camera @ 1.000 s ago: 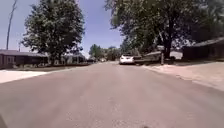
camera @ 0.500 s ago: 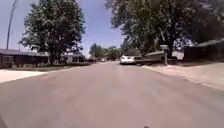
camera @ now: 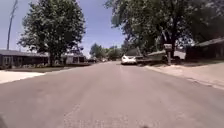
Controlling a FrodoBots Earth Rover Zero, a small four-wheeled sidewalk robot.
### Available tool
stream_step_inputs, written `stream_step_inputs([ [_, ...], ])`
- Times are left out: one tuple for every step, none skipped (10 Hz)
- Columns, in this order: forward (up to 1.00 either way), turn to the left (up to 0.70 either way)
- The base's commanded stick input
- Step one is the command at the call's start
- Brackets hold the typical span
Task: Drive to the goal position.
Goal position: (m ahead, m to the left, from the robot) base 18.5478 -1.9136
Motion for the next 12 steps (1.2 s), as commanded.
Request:
stream_step_inputs([
  [0.7, 0.0],
  [0.7, 0.0],
  [0.7, 0.0],
  [0.7, 0.0],
  [0.7, 0.0],
  [0.7, 0.0],
  [0.7, 0.0],
  [0.7, 0.0],
  [0.7, 0.0],
  [0.7, 0.0],
  [0.7, 0.0],
  [0.7, 0.0],
])
